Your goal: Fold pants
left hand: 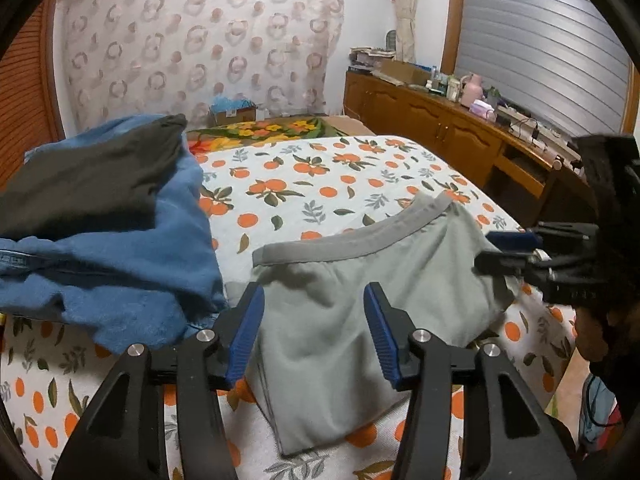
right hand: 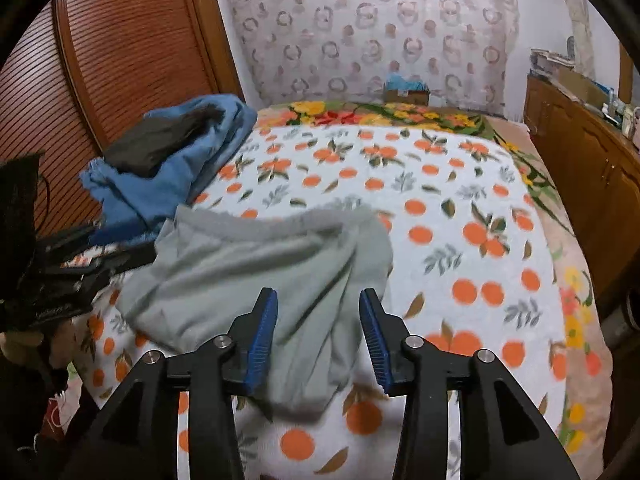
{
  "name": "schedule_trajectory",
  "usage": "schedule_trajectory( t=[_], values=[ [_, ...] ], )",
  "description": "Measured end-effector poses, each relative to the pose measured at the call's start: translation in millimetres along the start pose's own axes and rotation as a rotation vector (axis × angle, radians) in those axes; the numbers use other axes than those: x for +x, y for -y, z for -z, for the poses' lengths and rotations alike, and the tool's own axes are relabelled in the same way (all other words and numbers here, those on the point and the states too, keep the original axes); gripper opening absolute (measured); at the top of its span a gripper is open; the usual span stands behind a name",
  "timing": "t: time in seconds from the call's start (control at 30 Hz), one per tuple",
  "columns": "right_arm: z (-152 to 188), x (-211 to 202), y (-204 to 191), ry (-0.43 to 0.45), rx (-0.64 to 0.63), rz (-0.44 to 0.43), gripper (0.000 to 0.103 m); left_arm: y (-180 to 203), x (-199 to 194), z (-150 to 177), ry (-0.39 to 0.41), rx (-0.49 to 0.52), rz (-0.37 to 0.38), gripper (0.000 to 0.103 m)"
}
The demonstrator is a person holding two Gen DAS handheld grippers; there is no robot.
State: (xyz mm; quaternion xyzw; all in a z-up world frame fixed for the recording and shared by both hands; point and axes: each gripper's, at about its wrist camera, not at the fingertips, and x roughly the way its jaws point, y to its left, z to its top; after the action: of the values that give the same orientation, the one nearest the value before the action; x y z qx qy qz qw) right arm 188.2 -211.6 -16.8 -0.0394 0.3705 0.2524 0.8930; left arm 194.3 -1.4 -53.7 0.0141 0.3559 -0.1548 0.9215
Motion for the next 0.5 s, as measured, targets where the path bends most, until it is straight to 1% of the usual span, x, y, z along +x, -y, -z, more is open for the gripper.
schedule_trajectory(
  t=[0.13,0.27,0.37,0.5],
  values=[
    [10.5,2.7,0.2,-0.04,0.0,0.029,0.047,-1.3,3.0,2.3,-0.014,0.004,-0.013,0.053],
    [16.8,3.3,4.1,-0.069,0.023,0.025,0.05,-3.6,4.7,5.8,-0.032,0.004,-0.033,0.053],
    [15.1,4.2,6.4,-0.072,0.03,0.011,0.052,-5.7,4.5,10.4,-0.043,-0.001,-0.039,0.053],
    [2.1,7.5,11.3,-0.055,0.033,-0.007,0.052,-10.6,3.7,18.9,-0.067,-0.023,-0.052,0.053]
  ],
)
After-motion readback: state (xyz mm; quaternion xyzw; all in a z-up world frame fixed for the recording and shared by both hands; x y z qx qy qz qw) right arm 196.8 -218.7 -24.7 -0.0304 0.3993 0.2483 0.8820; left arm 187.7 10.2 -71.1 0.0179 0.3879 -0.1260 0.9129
